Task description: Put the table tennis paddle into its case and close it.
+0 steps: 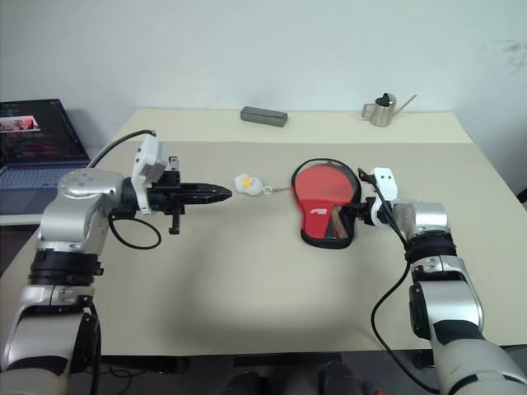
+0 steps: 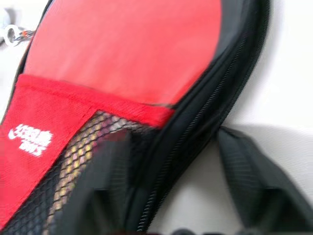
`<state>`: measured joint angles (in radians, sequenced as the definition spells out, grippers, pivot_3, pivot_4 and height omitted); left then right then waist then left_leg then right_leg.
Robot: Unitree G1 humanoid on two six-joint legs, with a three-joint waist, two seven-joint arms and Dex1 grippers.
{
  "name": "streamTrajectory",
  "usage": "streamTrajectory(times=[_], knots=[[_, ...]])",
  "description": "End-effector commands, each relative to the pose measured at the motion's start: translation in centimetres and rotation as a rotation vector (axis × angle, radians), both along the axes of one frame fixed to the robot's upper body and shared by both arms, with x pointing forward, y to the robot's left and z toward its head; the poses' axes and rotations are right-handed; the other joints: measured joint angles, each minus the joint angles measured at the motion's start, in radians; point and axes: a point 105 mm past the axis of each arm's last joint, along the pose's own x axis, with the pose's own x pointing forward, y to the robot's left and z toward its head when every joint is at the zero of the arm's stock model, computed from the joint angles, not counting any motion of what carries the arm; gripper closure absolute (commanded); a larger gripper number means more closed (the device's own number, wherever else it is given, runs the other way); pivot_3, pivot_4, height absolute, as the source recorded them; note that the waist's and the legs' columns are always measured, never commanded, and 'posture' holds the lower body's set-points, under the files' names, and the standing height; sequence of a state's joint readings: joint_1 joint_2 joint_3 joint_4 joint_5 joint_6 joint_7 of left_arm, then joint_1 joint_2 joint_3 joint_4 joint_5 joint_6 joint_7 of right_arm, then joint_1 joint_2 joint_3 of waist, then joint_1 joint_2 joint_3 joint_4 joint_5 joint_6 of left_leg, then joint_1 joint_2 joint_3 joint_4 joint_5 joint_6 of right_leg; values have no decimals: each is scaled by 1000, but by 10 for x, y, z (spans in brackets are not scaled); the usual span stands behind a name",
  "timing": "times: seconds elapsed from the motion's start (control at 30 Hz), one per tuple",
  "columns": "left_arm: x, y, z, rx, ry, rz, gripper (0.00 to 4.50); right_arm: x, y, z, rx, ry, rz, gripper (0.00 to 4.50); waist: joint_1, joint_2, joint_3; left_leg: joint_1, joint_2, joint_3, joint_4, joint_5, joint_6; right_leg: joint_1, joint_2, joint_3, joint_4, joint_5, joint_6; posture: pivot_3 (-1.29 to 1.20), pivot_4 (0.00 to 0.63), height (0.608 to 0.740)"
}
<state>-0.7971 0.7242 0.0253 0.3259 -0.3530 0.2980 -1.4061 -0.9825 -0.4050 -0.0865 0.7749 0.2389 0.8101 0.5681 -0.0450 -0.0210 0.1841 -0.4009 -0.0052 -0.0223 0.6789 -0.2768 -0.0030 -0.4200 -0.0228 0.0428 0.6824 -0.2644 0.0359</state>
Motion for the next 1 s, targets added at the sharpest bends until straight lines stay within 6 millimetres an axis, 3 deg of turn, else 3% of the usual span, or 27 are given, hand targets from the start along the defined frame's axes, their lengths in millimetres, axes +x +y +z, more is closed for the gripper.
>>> streamTrajectory(times=[0.03,0.2,0.57,1.0], knots=[[0,0,10,1,-41,-3,4500,-4,3,-3,30,22,-1,2966,-1,0,0,0,0,0,0,0,0,0,0,0,0,0,0,0,150,740],[-1,0,9,0,-36,-8,4500,-8,8,-2,44,25,5,4482,-3,0,0,0,0,0,0,0,0,0,0,0,0,0,0,0,150,740],[-17,-5,-7,-3,20,-62,4500,-24,18,9,81,30,10,4482,-3,0,0,-1,0,-1,-1,0,0,0,-2,0,-1,0,0,0,150,740],[-46,-15,-28,32,108,-137,4500,-61,19,16,101,64,37,4482,-2,0,0,-1,0,-1,-2,0,0,0,-2,0,-1,0,0,0,150,740]])
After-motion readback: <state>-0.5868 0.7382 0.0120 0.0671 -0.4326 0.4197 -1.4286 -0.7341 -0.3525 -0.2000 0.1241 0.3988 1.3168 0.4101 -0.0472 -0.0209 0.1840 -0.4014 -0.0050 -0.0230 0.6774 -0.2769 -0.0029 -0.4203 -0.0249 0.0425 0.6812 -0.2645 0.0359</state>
